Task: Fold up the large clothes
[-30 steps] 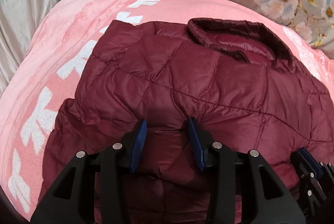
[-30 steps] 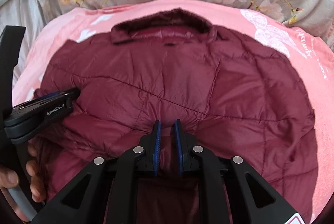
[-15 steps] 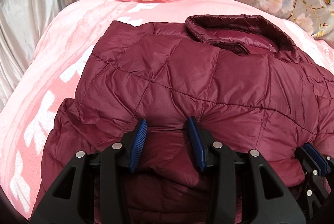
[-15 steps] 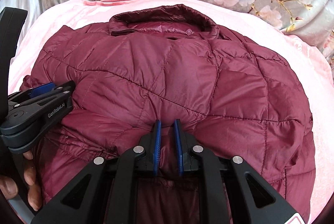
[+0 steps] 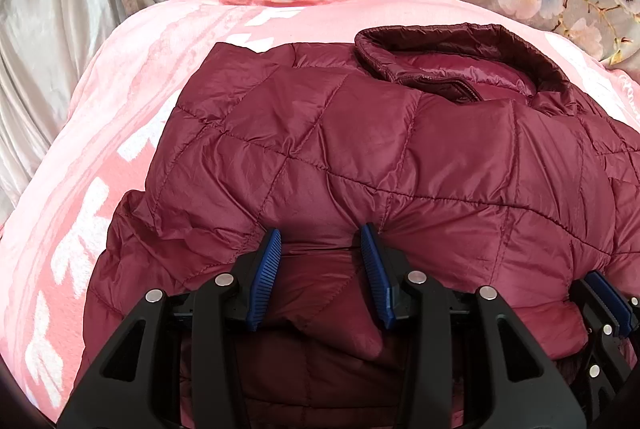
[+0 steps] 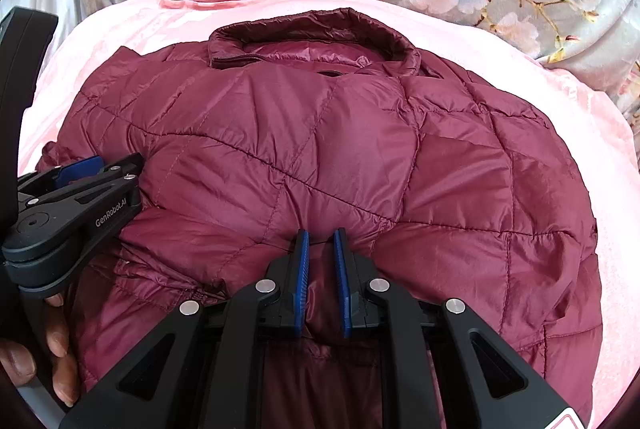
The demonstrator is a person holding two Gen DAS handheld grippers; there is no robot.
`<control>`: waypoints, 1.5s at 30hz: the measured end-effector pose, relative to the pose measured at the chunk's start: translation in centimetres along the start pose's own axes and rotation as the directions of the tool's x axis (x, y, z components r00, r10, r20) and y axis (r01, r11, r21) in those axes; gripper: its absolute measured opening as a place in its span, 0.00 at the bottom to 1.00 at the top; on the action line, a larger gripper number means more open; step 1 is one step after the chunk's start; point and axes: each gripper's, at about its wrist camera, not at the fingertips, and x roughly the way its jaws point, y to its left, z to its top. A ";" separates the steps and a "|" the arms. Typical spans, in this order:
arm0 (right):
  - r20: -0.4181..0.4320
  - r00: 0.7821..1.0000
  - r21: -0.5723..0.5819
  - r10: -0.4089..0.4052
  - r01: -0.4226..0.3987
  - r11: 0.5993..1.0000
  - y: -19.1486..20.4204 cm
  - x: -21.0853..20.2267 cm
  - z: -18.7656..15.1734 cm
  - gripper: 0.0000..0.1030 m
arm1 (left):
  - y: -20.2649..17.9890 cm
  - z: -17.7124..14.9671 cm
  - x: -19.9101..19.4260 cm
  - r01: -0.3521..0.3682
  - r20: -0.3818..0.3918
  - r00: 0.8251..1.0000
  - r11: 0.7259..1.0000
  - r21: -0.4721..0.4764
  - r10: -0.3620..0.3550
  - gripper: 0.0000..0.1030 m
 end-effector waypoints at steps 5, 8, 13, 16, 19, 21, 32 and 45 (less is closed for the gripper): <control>0.002 0.984 0.133 0.176 -0.175 0.976 -3.0 -0.3 0.8 0.14 | 2.1 0.9 -0.4 0.125 -0.016 0.992 0.989 -0.076 -0.126 0.43; 0.057 0.972 0.215 0.230 -0.236 0.948 -6.2 -1.3 2.9 0.21 | 3.6 3.5 -1.5 0.181 0.005 0.983 0.973 -0.146 -0.182 0.43; 0.114 0.968 0.314 0.223 -0.247 0.916 -10.7 0.6 7.9 0.30 | 3.6 9.1 -1.6 0.234 0.069 0.972 0.945 -0.229 -0.224 0.57; 0.112 0.966 0.345 0.233 -0.258 0.903 -12.0 3.3 10.4 0.36 | 2.6 11.1 0.7 0.249 0.035 0.968 0.930 -0.271 -0.249 0.57; 0.092 0.964 0.376 0.248 -0.264 0.888 -12.3 6.2 12.1 0.49 | 1.6 12.1 4.1 0.263 -0.047 0.954 0.906 -0.331 -0.295 0.57; 0.066 0.966 0.386 0.249 -0.255 0.887 -12.4 8.0 12.7 0.49 | 1.1 12.2 6.1 0.266 -0.084 0.945 0.892 -0.364 -0.316 0.56; 0.177 0.823 0.406 0.540 -0.561 0.722 -11.5 8.4 15.2 0.07 | -0.7 9.2 7.5 0.207 -0.006 0.977 0.948 -0.240 -0.215 0.53; 0.053 0.834 0.458 0.549 -0.509 0.729 -9.3 10.2 11.3 0.40 | 0.2 9.1 7.6 0.266 0.029 0.963 0.921 -0.285 -0.269 0.54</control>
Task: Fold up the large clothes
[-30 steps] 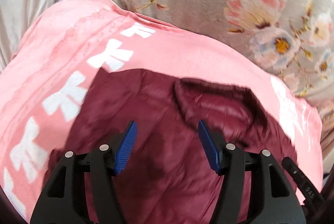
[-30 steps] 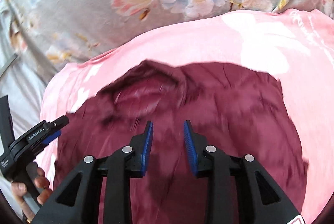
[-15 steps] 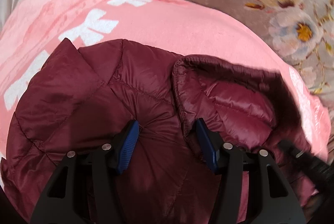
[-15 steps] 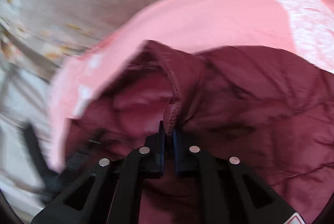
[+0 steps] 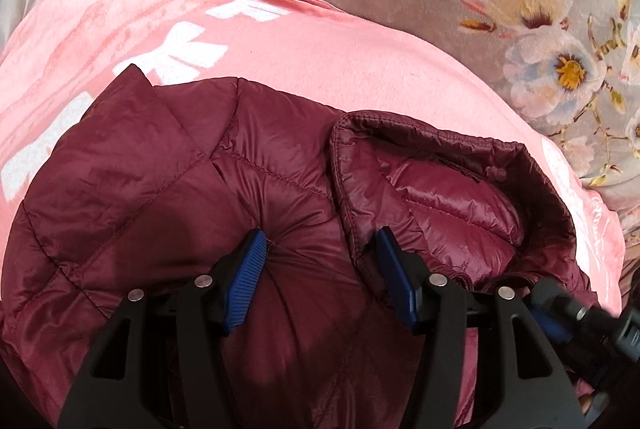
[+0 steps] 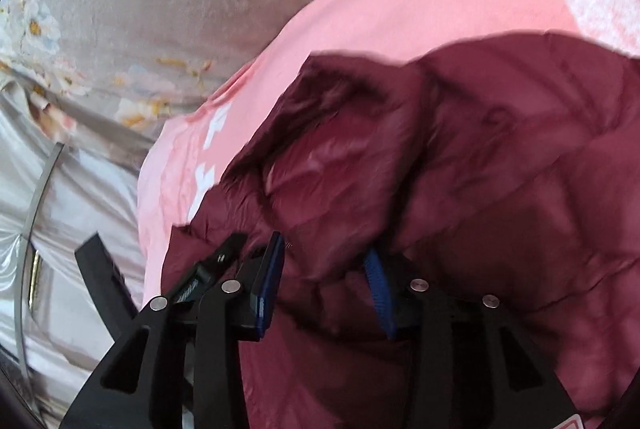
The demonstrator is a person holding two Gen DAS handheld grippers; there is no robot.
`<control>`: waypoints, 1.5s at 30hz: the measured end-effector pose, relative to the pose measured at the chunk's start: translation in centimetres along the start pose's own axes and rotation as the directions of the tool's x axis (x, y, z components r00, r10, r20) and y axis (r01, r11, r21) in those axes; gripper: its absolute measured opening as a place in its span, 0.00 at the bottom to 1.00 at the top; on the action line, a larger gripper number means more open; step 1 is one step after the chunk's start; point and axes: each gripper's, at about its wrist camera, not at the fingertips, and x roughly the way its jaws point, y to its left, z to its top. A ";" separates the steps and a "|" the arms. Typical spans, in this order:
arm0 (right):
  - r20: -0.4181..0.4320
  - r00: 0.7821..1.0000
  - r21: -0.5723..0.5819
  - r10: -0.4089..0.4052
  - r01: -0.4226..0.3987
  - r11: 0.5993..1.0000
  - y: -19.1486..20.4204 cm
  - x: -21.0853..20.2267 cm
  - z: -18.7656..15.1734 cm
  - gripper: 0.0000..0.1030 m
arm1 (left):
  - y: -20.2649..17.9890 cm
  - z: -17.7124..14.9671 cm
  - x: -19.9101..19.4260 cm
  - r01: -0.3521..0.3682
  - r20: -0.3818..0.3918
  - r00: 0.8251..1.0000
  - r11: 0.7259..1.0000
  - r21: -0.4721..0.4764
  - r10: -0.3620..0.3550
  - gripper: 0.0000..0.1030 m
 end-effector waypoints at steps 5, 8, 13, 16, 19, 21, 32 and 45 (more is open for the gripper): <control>0.099 0.993 -0.047 -0.066 0.071 0.996 1.3 -0.9 0.2 0.15 | 0.5 -0.2 -0.3 0.004 0.010 1.000 1.000 -0.025 -0.003 0.46; 0.117 0.989 -0.042 -0.092 0.098 0.994 0.6 -1.8 -0.2 0.09 | 1.2 -0.3 -0.5 -0.018 0.010 1.000 0.999 -0.051 0.019 0.27; 0.060 0.982 -0.016 -0.177 0.178 0.984 -2.0 -1.1 -0.9 0.01 | 0.5 -0.4 -0.4 -0.054 0.000 0.999 0.999 -0.007 0.054 0.25; 0.060 0.977 -0.045 -0.203 0.206 0.977 -1.9 -0.7 -1.3 0.00 | 0.5 -0.5 -0.4 -0.059 -0.001 0.998 0.998 0.003 0.059 0.25; 0.086 0.966 -0.095 -0.242 0.250 0.964 -1.5 -0.6 -1.9 0.00 | 1.8 -0.2 -1.2 0.008 0.023 1.000 0.998 -0.067 -0.007 0.25; 0.100 0.961 -0.114 -0.256 0.267 0.957 -1.2 -0.7 -2.2 0.00 | 2.5 0.4 -2.4 0.061 0.057 0.997 0.991 -0.122 -0.054 0.26; 0.109 0.966 -0.102 -0.232 0.243 0.965 -1.0 -0.9 -2.2 0.00 | -2.6 0.4 1.2 -0.038 -0.106 0.993 0.995 0.094 0.048 0.24; 0.246 0.939 -0.055 -0.241 0.262 0.964 -0.4 -7.6 -1.9 0.14 | 0.0 1.1 -2.8 -0.012 -0.028 1.000 0.998 0.055 0.013 0.31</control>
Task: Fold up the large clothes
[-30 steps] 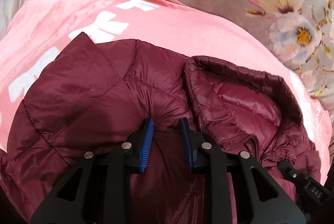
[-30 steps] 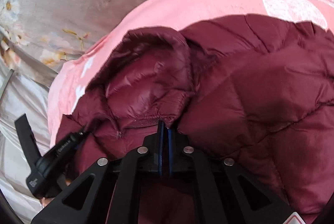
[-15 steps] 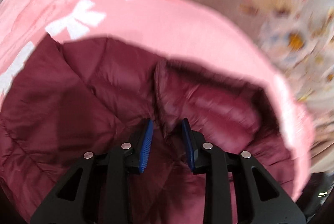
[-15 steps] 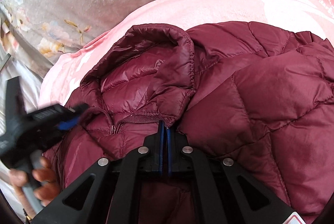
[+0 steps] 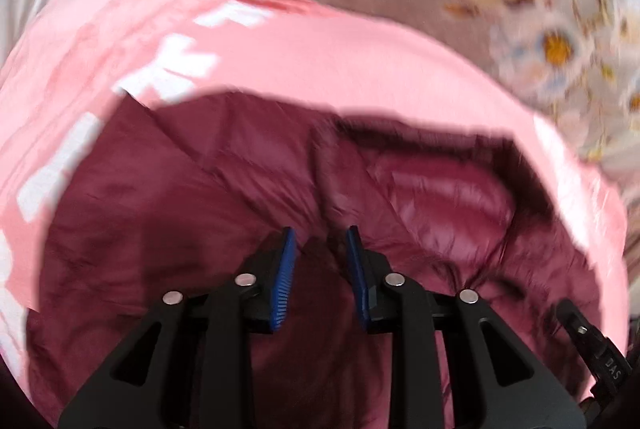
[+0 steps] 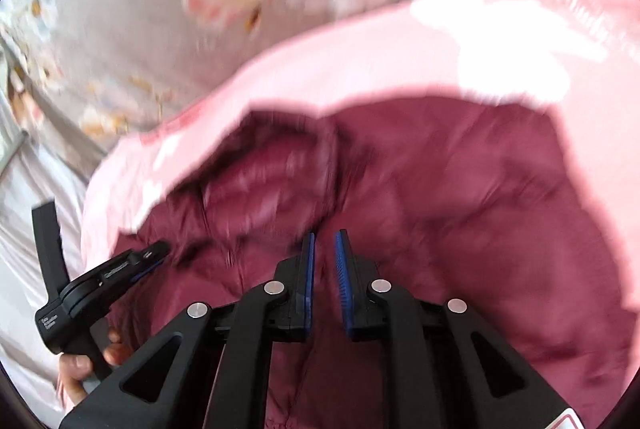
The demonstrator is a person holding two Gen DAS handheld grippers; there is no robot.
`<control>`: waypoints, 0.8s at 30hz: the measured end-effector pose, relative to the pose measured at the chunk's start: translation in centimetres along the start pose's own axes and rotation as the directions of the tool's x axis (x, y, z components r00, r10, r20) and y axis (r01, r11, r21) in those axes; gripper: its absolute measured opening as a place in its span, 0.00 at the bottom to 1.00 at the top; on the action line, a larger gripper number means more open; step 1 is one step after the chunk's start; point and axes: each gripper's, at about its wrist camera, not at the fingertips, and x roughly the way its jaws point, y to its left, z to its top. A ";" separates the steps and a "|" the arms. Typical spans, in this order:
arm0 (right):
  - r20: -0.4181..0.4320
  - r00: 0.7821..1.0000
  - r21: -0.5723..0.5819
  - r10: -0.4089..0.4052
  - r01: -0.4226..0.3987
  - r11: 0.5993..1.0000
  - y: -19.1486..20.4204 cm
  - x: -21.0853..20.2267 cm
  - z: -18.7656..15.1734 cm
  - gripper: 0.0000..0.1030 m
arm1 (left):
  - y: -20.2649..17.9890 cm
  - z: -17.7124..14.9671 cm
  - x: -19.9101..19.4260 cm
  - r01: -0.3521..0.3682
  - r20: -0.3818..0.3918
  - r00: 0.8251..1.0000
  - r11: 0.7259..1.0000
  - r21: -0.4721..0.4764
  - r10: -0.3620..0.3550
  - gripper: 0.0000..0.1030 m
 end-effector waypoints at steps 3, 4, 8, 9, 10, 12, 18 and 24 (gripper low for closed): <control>0.051 0.999 0.016 0.017 -0.018 1.000 0.3 0.2 2.9 0.14 | 0.9 3.0 -0.7 0.017 0.020 1.000 0.995 -0.095 -0.015 0.37; 0.063 0.997 0.031 0.036 -0.038 0.999 0.5 0.9 4.0 0.14 | 1.2 4.1 -0.5 0.029 0.020 0.999 0.989 -0.144 -0.027 0.37; 0.066 0.997 0.096 0.039 -0.045 0.994 1.2 4.5 6.8 0.13 | 0.2 7.1 1.1 0.006 0.032 0.999 0.976 -0.219 0.000 0.37; 0.062 0.998 0.103 0.019 -0.025 0.994 1.4 5.6 7.4 0.13 | -0.2 7.7 1.9 -0.002 0.018 1.000 0.979 -0.205 0.005 0.37; 0.053 0.999 0.099 0.005 -0.010 0.995 1.5 6.4 7.6 0.13 | -0.5 7.9 2.6 -0.007 0.005 1.000 0.981 -0.192 0.008 0.37; 0.005 1.000 0.072 -0.012 0.012 0.997 1.8 8.5 7.8 0.13 | -1.3 8.1 4.5 -0.027 -0.036 0.999 0.985 -0.170 0.022 0.37; -0.115 0.987 -0.158 -0.114 0.095 0.983 3.6 10.3 4.4 0.10 | -1.3 5.2 6.7 -0.100 -0.134 0.986 0.995 -0.007 0.098 0.38; -0.132 0.980 -0.143 -0.146 0.127 0.982 1.5 10.3 3.5 0.00 | -1.1 3.1 6.8 -0.143 -0.084 0.985 0.984 0.107 0.152 0.39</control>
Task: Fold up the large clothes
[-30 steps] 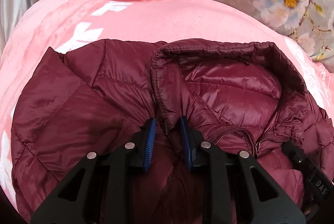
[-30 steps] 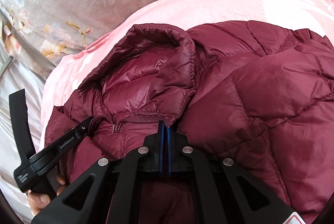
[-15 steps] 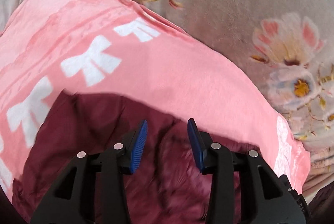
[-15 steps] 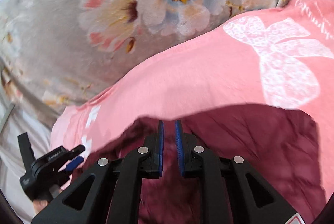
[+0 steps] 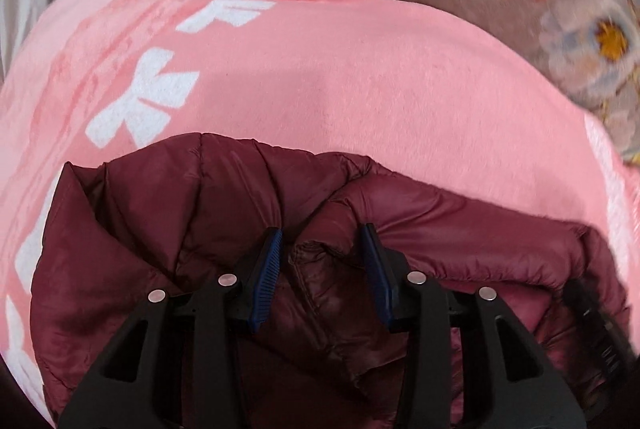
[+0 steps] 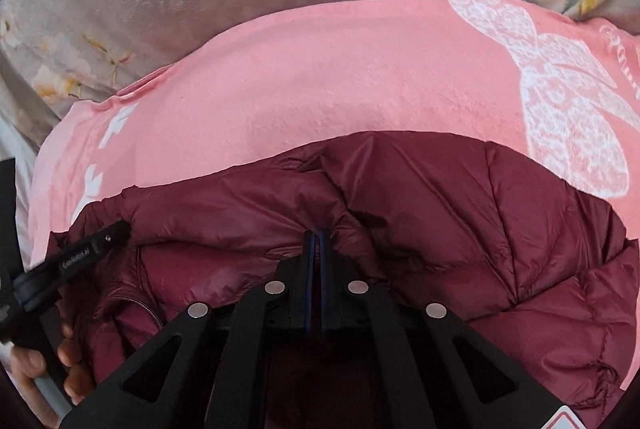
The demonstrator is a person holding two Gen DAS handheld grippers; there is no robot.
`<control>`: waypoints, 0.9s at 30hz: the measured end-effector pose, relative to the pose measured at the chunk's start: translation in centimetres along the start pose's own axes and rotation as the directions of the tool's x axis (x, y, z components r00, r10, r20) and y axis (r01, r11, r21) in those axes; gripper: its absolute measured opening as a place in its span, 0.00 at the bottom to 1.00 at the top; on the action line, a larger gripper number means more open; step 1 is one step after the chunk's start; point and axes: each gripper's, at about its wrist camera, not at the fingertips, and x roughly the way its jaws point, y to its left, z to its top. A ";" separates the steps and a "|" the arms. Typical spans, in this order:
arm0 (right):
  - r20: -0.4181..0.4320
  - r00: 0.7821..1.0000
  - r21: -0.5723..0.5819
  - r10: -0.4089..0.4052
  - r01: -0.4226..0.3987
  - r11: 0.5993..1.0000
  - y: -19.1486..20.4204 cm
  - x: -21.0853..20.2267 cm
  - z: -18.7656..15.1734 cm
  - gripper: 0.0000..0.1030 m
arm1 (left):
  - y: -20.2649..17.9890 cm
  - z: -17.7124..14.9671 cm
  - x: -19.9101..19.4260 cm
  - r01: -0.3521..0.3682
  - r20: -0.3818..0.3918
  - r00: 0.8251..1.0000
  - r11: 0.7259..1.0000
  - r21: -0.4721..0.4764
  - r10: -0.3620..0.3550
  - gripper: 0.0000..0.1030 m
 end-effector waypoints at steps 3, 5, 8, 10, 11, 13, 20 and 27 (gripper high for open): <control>0.014 1.000 -0.009 -0.008 0.009 1.000 -0.2 0.2 -0.5 0.00 | -0.1 -0.8 -0.1 -0.009 0.043 0.999 1.000 0.024 0.008 0.39; 0.024 1.000 -0.020 -0.020 0.021 1.000 0.0 0.2 -0.6 0.00 | 0.4 -1.3 -0.1 0.014 0.067 0.998 1.000 0.010 -0.014 0.39; 0.031 0.999 -0.032 -0.039 0.040 0.999 0.2 0.3 -0.7 0.00 | 1.0 -1.4 0.0 0.042 0.076 0.996 0.999 -0.014 -0.041 0.39; 0.037 0.998 -0.044 -0.055 0.057 0.997 0.5 0.4 -0.7 0.00 | 0.9 -1.5 0.0 0.035 0.081 0.996 0.999 -0.006 -0.035 0.39; 0.038 0.997 -0.046 -0.060 0.062 0.997 0.7 0.4 -0.7 0.00 | 0.8 -1.5 0.0 0.030 0.082 0.996 1.000 -0.002 -0.030 0.39; 0.040 0.997 -0.051 -0.067 0.069 0.996 0.7 0.5 -0.7 0.00 | 0.5 -1.6 0.1 0.016 0.085 0.996 1.000 0.010 -0.016 0.40; 0.039 0.997 -0.048 -0.065 0.067 0.997 0.7 0.5 -0.6 0.00 | -0.4 -1.4 0.2 -0.023 0.084 0.996 0.999 0.041 0.020 0.44; 0.043 0.996 -0.043 -0.071 0.073 0.996 0.7 0.4 -0.4 0.00 | -0.7 -1.3 0.3 -0.056 0.084 0.995 0.997 0.062 0.050 0.51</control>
